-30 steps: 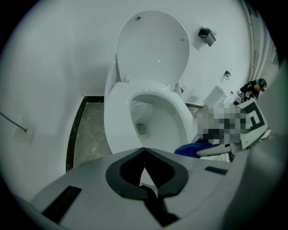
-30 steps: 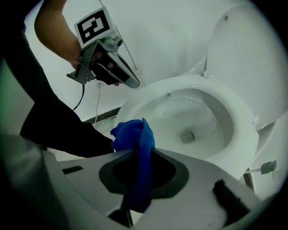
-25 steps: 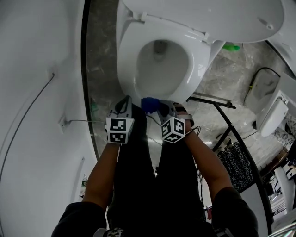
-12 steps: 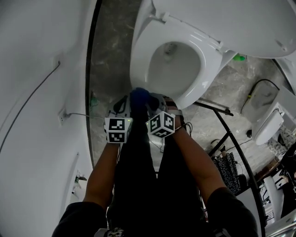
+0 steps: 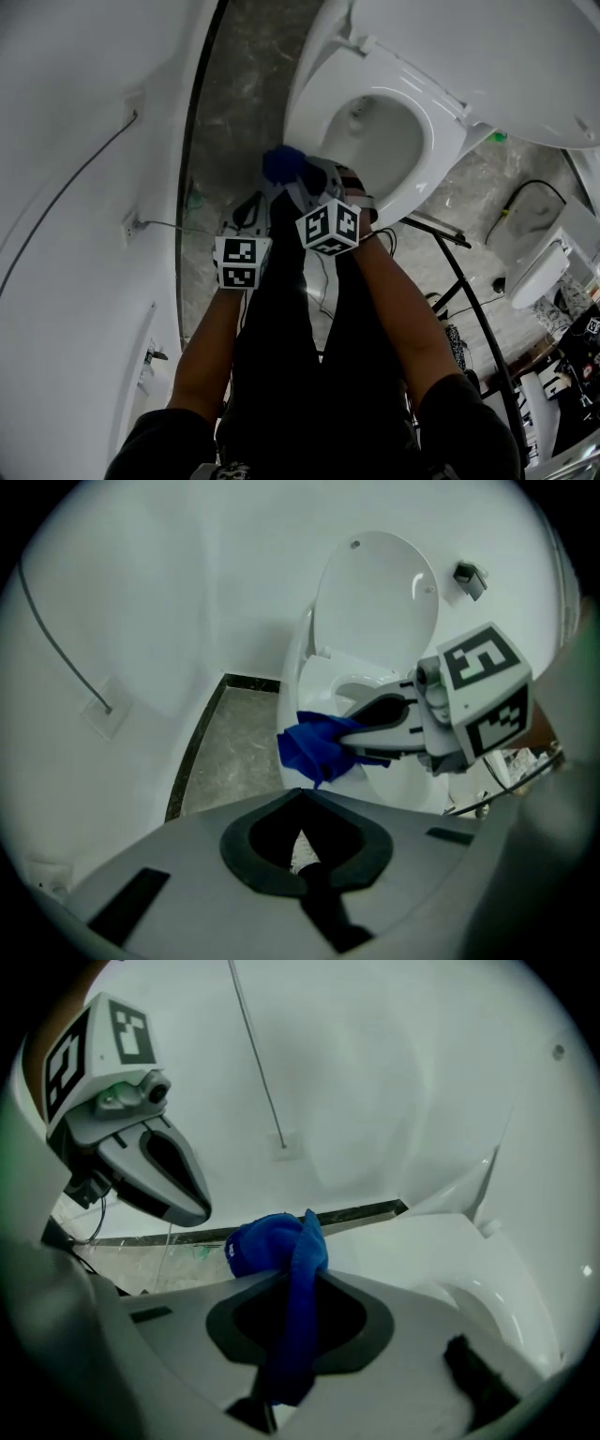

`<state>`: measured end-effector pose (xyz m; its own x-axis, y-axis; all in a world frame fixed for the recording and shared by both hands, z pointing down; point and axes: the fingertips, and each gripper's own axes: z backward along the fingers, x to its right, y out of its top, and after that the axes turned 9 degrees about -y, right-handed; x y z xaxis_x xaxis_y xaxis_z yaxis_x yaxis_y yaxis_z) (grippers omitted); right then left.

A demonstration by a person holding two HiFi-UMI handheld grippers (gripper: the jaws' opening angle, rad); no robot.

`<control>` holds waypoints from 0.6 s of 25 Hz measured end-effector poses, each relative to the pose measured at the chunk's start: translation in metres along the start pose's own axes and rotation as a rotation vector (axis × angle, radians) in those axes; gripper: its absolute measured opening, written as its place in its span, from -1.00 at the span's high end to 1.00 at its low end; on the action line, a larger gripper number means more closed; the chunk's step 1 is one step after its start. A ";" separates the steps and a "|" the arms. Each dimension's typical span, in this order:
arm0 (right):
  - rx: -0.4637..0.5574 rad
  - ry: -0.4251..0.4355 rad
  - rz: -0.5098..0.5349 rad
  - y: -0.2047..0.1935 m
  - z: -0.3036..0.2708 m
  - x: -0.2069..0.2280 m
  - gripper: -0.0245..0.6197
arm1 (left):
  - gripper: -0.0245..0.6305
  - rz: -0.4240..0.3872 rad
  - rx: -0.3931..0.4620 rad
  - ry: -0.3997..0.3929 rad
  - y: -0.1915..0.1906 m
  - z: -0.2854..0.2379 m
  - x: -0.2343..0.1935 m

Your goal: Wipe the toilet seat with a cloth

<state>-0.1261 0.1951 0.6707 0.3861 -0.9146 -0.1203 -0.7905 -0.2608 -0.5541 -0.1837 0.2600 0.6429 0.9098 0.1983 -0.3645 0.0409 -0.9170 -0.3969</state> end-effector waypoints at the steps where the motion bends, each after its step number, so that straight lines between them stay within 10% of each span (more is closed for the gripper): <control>1: 0.004 -0.012 -0.005 0.004 -0.003 0.009 0.72 | 0.90 0.002 0.002 -0.001 0.001 0.000 0.000; 15: 0.045 -0.197 -0.012 0.031 -0.033 0.124 0.72 | 0.90 -0.036 0.019 -0.017 0.032 -0.005 0.001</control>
<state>-0.1190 0.0629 0.6659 0.4847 -0.8321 -0.2695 -0.7649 -0.2537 -0.5922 -0.1796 0.2290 0.6346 0.9008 0.2375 -0.3636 0.0659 -0.9023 -0.4260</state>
